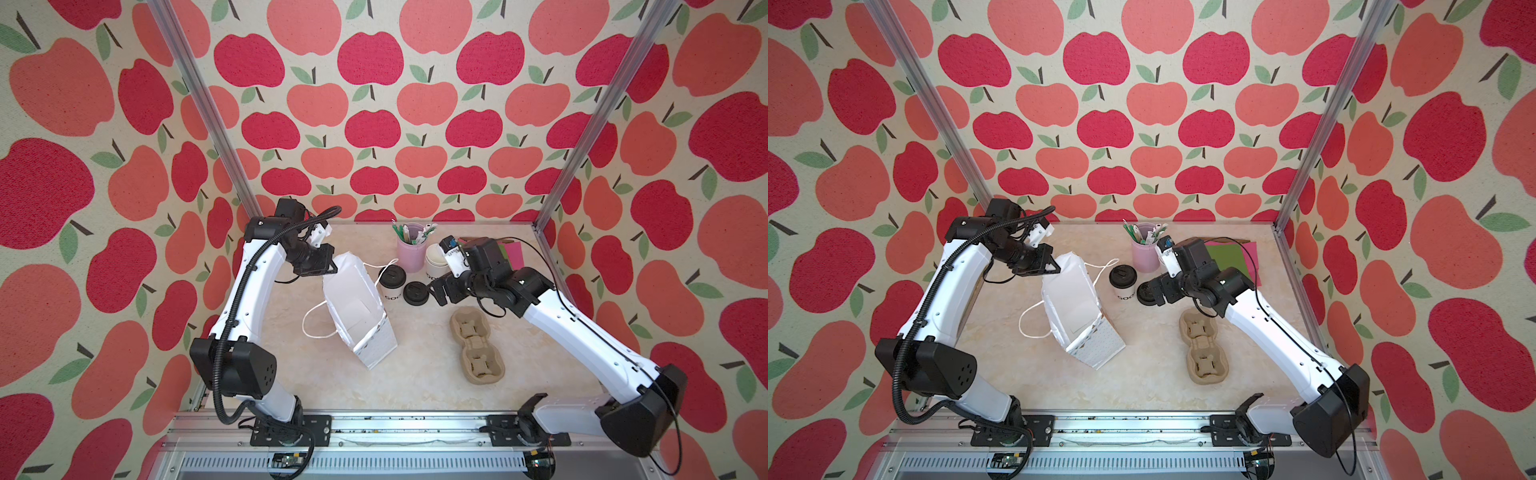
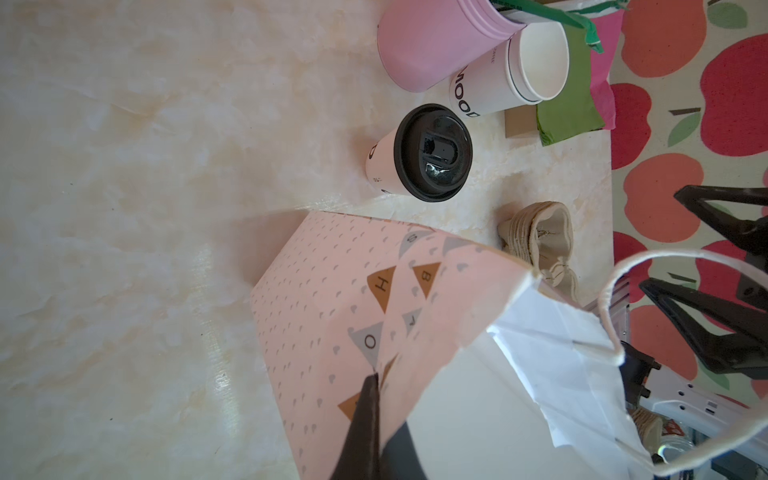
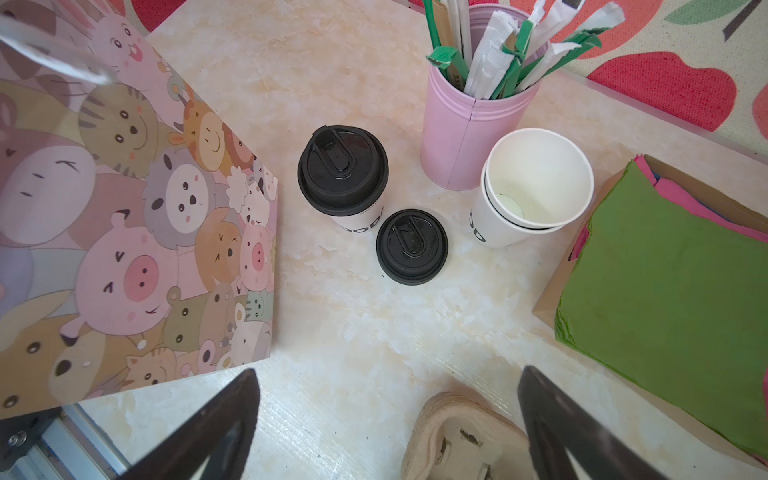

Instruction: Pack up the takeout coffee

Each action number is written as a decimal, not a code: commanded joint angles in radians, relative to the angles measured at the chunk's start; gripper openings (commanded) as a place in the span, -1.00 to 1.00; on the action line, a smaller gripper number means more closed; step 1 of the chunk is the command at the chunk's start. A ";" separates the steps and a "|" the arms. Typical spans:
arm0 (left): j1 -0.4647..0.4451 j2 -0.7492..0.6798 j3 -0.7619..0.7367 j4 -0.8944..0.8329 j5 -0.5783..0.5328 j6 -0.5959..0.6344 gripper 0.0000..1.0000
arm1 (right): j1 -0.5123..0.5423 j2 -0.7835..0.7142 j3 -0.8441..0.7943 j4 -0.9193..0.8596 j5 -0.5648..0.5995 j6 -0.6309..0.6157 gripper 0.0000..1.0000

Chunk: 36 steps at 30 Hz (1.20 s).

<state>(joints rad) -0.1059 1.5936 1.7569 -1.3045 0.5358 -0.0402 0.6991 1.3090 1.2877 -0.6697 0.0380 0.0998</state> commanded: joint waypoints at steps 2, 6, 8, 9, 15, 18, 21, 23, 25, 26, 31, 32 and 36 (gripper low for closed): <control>-0.001 -0.012 -0.036 -0.036 0.048 -0.067 -0.93 | -0.011 -0.024 -0.015 0.000 -0.021 0.013 0.98; -0.001 -0.014 -0.050 -0.030 0.014 -0.051 -0.75 | -0.011 -0.019 -0.009 -0.005 -0.026 0.014 0.98; -0.001 -0.015 -0.046 -0.032 -0.004 -0.037 -0.65 | -0.012 -0.021 -0.008 -0.008 -0.023 0.014 0.98; -0.001 -0.015 -0.042 -0.032 -0.014 -0.029 -0.56 | -0.013 -0.023 -0.008 -0.011 -0.020 0.012 0.99; -0.004 -0.020 -0.004 -0.049 -0.085 0.013 -0.37 | -0.027 -0.023 0.002 -0.043 0.003 0.015 0.99; -0.011 -0.013 0.014 -0.058 -0.112 0.023 -0.35 | -0.032 -0.021 0.005 -0.048 0.005 0.015 0.98; -0.033 0.001 0.042 -0.071 -0.150 0.029 -0.35 | -0.034 -0.017 0.014 -0.052 0.006 0.015 0.99; -0.053 0.010 0.058 -0.081 -0.180 0.034 -0.36 | -0.036 -0.014 0.018 -0.057 0.007 0.015 0.99; -0.068 0.018 0.064 -0.087 -0.210 0.040 -0.39 | -0.036 -0.010 0.021 -0.064 0.016 0.017 0.99; -0.074 0.019 0.064 -0.088 -0.221 0.041 -0.41 | -0.037 -0.008 0.022 -0.071 0.022 0.018 0.99; -0.084 0.012 0.045 -0.079 -0.274 0.049 -0.58 | -0.043 -0.009 0.019 -0.116 0.047 0.049 0.98; -0.084 0.009 0.039 -0.073 -0.272 0.052 -0.61 | -0.046 -0.012 0.014 -0.122 0.041 0.058 0.98; -0.086 -0.012 0.015 -0.043 -0.254 0.058 -0.69 | -0.052 -0.038 -0.011 -0.172 0.075 0.133 0.99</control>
<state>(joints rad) -0.1879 1.5948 1.7908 -1.3533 0.2970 -0.0040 0.6544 1.3056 1.2842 -0.7696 0.0792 0.1646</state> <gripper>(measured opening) 0.156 0.992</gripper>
